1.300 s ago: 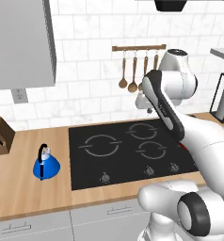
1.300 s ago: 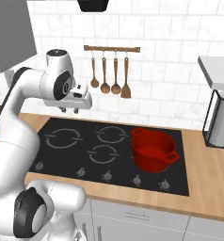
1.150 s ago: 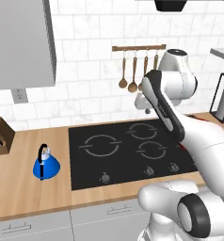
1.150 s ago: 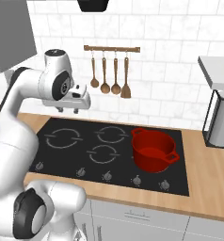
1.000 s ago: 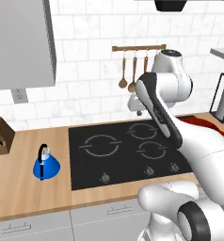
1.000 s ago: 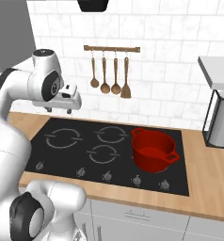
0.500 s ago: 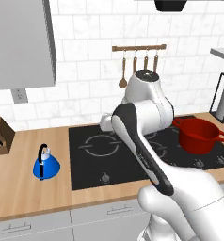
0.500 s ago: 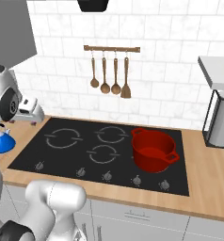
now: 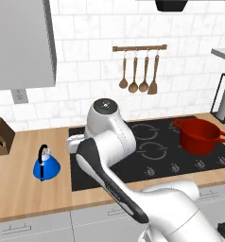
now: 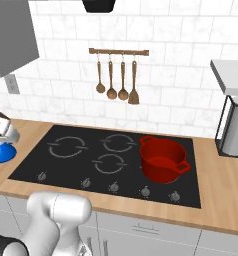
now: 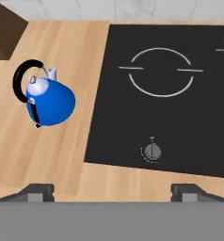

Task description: Pick the kettle from the counter and place it on a stove burner. Then turn the burner on.

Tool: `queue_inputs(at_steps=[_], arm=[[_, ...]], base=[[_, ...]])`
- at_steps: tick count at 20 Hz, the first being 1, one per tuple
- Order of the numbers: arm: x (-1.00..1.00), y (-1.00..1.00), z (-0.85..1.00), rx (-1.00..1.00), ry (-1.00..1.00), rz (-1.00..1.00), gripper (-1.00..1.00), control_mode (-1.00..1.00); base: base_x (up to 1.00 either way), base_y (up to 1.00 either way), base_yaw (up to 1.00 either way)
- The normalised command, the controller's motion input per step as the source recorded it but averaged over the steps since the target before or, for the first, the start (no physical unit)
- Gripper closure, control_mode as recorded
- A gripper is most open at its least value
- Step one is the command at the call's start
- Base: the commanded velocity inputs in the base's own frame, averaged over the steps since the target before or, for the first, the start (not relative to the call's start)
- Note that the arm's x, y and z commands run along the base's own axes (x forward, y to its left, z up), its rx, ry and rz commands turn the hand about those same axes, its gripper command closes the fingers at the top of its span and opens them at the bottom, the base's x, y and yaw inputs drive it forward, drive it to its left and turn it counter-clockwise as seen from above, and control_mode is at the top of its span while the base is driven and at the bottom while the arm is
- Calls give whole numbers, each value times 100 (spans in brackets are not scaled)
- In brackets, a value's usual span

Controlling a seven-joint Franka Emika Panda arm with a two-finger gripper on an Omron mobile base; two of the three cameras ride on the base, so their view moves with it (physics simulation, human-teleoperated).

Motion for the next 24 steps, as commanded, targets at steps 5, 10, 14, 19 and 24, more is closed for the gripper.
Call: queue_inputs(at_steps=[5, 10, 14, 19, 24], arm=[[2, 100, -6, 0, 0, -1, -100, -100], [41, 100, 0, 0, 0, -8, -100, -100], [84, 100, -6, -2, -4, -8, -100, -100], [62, 41, -17, -13, 4, -5, -100, -100], [21, 4, -19, -6, 7, 0, -100, -100]], base=[[0, 0, 0], [0, 0, 0], [0, 0, 0], [0, 0, 0], [0, 0, 0]])
